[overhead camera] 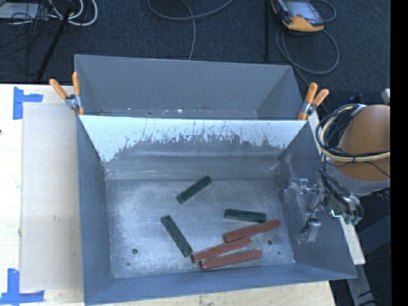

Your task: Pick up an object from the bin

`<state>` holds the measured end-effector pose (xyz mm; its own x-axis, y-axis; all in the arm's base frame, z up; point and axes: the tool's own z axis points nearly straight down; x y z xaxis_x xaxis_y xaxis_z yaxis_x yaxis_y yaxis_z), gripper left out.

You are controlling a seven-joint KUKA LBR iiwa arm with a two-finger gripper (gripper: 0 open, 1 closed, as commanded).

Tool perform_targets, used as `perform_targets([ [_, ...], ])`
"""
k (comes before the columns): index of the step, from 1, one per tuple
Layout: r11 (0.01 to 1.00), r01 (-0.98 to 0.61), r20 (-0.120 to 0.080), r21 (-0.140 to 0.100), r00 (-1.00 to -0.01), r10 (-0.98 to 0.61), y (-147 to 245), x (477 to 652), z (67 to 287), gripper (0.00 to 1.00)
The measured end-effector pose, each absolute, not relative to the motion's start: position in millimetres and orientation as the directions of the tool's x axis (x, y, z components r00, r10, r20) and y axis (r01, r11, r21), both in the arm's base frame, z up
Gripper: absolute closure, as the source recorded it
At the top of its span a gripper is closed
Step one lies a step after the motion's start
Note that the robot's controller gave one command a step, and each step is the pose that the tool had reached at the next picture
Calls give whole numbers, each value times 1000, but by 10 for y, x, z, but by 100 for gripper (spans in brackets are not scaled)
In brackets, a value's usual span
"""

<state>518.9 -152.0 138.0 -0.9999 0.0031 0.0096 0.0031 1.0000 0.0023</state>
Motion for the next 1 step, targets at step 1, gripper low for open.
perform_targets([
  [1,820,-572,0,3,-820,-572,-864,5323,690,0],
])
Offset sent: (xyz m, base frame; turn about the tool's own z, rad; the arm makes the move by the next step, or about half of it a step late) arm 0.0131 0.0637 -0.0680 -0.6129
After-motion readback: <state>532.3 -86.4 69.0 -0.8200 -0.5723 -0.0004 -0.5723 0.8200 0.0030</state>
